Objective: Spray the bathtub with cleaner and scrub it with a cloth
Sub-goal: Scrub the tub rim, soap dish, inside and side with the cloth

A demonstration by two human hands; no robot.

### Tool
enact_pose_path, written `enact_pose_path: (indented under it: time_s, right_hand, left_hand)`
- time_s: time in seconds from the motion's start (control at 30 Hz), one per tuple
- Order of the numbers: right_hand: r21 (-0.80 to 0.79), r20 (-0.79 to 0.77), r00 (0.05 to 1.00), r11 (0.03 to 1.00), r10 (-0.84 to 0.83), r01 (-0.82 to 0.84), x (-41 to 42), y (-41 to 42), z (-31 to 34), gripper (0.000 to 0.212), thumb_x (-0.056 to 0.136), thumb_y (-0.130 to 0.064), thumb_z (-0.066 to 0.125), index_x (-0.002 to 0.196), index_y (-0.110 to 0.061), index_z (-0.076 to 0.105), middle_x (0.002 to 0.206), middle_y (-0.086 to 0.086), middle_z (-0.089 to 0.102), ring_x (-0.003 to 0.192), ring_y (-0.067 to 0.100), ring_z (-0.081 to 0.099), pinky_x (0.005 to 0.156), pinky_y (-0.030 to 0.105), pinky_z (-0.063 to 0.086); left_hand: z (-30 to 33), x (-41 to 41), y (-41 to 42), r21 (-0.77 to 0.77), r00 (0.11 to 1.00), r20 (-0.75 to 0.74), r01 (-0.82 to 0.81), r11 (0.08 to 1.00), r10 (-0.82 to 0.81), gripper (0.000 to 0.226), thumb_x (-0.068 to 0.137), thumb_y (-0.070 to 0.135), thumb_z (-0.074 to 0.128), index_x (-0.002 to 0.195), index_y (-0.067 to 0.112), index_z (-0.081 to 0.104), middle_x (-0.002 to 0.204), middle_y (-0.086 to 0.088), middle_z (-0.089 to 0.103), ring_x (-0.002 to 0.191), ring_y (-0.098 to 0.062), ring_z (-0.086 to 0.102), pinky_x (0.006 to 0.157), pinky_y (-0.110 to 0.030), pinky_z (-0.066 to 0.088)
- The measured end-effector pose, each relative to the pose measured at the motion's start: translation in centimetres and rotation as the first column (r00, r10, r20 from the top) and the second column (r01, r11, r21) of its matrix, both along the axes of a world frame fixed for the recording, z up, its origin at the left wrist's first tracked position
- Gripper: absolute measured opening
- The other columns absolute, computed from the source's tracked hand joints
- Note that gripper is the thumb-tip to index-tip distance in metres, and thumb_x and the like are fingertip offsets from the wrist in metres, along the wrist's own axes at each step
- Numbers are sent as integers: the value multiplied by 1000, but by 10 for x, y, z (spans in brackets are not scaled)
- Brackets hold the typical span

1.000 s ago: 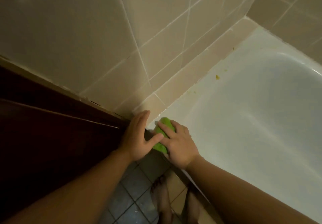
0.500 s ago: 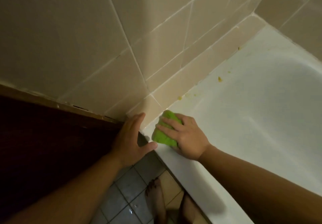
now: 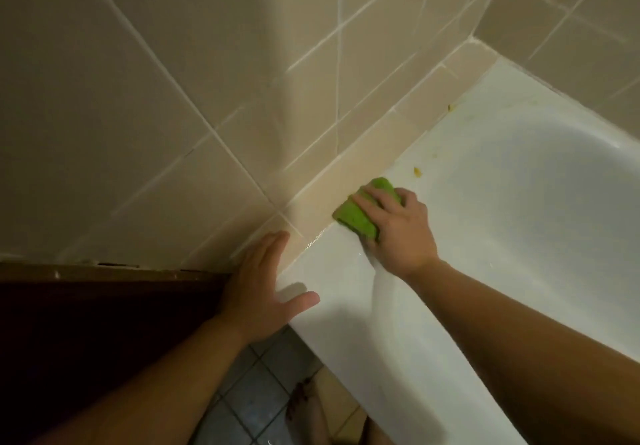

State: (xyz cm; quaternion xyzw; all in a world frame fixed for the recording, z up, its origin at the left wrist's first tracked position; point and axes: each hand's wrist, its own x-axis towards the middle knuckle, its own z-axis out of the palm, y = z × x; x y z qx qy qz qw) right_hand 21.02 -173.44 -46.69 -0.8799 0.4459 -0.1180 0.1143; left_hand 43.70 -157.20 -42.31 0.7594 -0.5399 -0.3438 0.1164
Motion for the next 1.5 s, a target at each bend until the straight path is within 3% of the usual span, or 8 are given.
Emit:
enact_pose_path:
  time_s: [0.13, 0.33, 0.57, 0.83, 0.9, 1.07, 1.3, 1.5]
  right_hand:
    - [38, 4, 975, 974, -224, 224, 34, 5, 9, 63, 88, -50, 64, 147, -36, 50, 154, -7, 47, 130, 40, 38, 98, 49, 41]
    - [-13, -16, 948, 948, 319, -319, -13, 4, -7, 66, 90, -52, 62, 152, -38, 46, 158, -10, 43, 130, 38, 46, 98, 50, 42]
    - [108, 70, 974, 972, -216, 208, 29, -39, 14, 54, 86, -41, 69, 139, -37, 56, 147, -10, 51, 121, 39, 43, 94, 48, 40]
    - [59, 100, 867, 867, 488, -495, 24, 77, -2, 52, 100, -56, 49, 148, -35, 52, 156, -7, 46, 137, 36, 46, 103, 52, 39]
    - [64, 57, 863, 861, 502, -505, 17, 62, -4, 54, 100, -56, 49, 150, -36, 49, 158, -6, 43, 137, 35, 45, 103, 51, 39]
    - [107, 36, 999, 994, -3, -1, 50, 74, 12, 64, 92, -62, 55, 151, -38, 45, 159, -5, 41, 140, 40, 36, 105, 56, 37]
    - [28, 74, 840, 841, 538, -541, 5, 111, 1, 55, 98, -52, 54, 150, -35, 49, 159, -4, 42, 143, 34, 41, 106, 52, 38]
    - [22, 48, 994, 995, -96, 95, 17, -1, 5, 52, 93, -54, 57, 144, -40, 54, 153, -7, 47, 129, 38, 41, 96, 54, 44]
  left_hand:
    - [-3, -5, -17, -11, 1000, -6, 22, 1000, -22, 121, 63, 83, 60, 162, 30, 15, 168, 5, 16, 154, -16, 16, 124, -41, 23]
    - [-11, -9, -28, -41, 1000, -13, 9, 999, -10, 123, 60, 82, 61, 162, 30, 16, 167, 7, 17, 154, -14, 14, 124, -39, 22]
    - [-15, -2, -25, -48, 999, -47, 7, 999, -9, 125, 58, 80, 67, 162, 29, 19, 166, 5, 22, 153, -15, 21, 123, -39, 26]
    - [-9, 13, 21, -23, 990, -115, 77, 997, -79, 133, 55, 82, 70, 159, 39, 0, 171, 8, 7, 154, -9, 11, 124, -39, 20]
    - [-8, 17, 28, -15, 987, -122, 106, 994, -107, 134, 57, 78, 70, 160, 40, -6, 171, 11, 2, 155, -8, 7, 123, -38, 19]
    - [-6, 12, 28, -159, 976, -219, -50, 986, 15, 97, 81, 63, 48, 162, 16, 22, 166, -1, 24, 148, -7, 25, 119, -22, 29]
    - [-10, 10, 17, -263, 960, -279, -102, 959, 25, 107, 89, 88, 23, 155, 5, 38, 155, 0, 41, 142, -10, 38, 112, -5, 23]
    - [-20, -3, -9, -259, 972, -235, -89, 962, 26, 92, 88, 75, 40, 156, 13, 36, 157, 5, 37, 143, -4, 33, 120, -21, 25]
